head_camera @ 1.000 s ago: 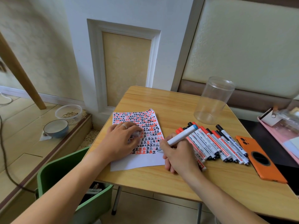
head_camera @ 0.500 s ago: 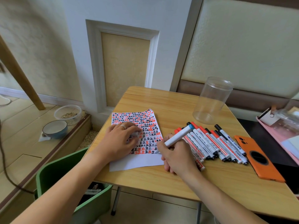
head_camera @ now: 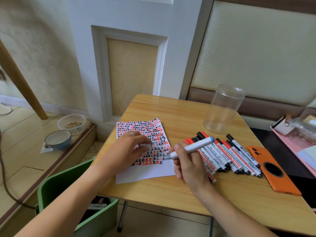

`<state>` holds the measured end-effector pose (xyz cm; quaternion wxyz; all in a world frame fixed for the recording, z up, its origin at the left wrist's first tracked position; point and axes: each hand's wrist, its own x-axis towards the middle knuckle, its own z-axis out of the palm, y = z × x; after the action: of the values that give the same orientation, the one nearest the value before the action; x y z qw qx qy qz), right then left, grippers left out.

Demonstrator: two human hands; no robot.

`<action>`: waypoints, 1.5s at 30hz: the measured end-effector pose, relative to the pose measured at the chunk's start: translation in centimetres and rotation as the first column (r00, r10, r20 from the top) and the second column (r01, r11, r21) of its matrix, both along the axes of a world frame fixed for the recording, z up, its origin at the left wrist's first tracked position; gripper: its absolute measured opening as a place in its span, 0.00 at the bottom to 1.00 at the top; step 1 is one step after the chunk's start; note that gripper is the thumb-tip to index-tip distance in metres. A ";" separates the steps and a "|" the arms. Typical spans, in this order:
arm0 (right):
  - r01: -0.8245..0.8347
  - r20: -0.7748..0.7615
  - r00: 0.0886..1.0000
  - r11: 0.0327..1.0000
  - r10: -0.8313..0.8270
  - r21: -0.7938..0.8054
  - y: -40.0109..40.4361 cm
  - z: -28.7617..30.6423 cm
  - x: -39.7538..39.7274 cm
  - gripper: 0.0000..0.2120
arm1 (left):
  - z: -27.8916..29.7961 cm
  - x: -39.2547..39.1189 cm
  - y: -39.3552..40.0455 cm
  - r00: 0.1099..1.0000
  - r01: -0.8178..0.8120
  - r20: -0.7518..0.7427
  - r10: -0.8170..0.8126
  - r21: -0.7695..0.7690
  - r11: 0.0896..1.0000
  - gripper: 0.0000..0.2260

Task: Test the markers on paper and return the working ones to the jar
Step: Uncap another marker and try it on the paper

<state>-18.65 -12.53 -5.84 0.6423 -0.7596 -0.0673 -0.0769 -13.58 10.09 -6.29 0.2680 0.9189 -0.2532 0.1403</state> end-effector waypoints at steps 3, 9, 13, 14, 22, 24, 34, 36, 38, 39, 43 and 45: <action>-0.031 0.026 0.999 0.998 0.030 0.060 -0.2 0.0 0.0 0.07 | 0.3 -0.4 -0.4 0.996 0.087 -0.030 -0.087 -0.013 0.996 0.08; -0.066 0.089 0.994 0.997 0.062 0.047 -0.1 0.1 -0.1 0.07 | 0.3 -0.8 -1.1 0.990 0.132 -0.034 -0.134 -0.036 0.991 0.08; -0.086 0.088 0.993 0.996 0.085 0.014 -0.1 0.0 0.0 0.06 | 0.5 -1.2 -1.5 0.980 0.188 -0.048 -0.192 -0.077 0.979 0.08; -0.093 0.087 0.992 0.996 0.092 0.009 -0.1 -0.1 0.0 0.05 | 0.6 -1.3 -1.6 0.976 0.205 -0.053 -0.210 -0.086 0.975 0.09; -0.147 0.034 0.989 0.989 0.146 0.023 -0.2 0.0 0.2 0.04 | 0.6 -1.5 -1.7 0.957 0.242 -0.118 -0.266 -0.187 0.952 0.05; -0.162 0.028 0.987 0.986 0.161 0.048 -0.1 0.1 0.1 0.05 | 0.7 -1.5 -1.8 0.956 0.241 -0.122 -0.268 -0.201 0.949 0.05; -0.100 0.045 0.994 0.986 0.095 0.137 -0.6 -0.1 0.3 0.03 | 1.4 -1.3 -0.2 0.950 0.133 -0.209 -0.234 -0.405 0.904 0.08; -0.116 0.031 0.993 0.992 0.114 0.057 -0.4 -0.3 0.4 0.03 | 1.5 -1.7 -0.8 0.945 0.129 -0.211 -0.251 -0.465 0.876 0.06; -0.116 0.023 0.993 0.992 0.117 -0.042 -0.3 -0.5 0.4 0.04 | 1.4 -1.8 -1.3 0.949 0.113 -0.208 -0.236 -0.473 0.874 0.09; -0.116 0.019 0.993 0.990 0.118 -0.085 -0.3 -0.5 0.4 0.05 | 1.3 -1.8 -1.4 0.947 0.095 -0.225 -0.227 -0.480 0.872 0.11; -0.139 0.043 0.988 0.982 0.146 -0.128 -0.2 0.0 0.0 0.03 | 1.3 -1.7 -1.2 0.897 0.087 -0.319 -0.305 -0.550 0.831 0.07; -0.155 0.047 0.985 0.976 0.164 -0.153 -0.3 0.1 0.0 0.02 | 1.3 -1.8 -1.2 0.889 0.093 -0.326 -0.320 -0.557 0.825 0.05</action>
<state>-18.67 -12.84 -5.73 0.5858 -0.7948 -0.1528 -0.0424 -15.43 8.90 -5.01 0.5697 0.7846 -0.2438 -0.0202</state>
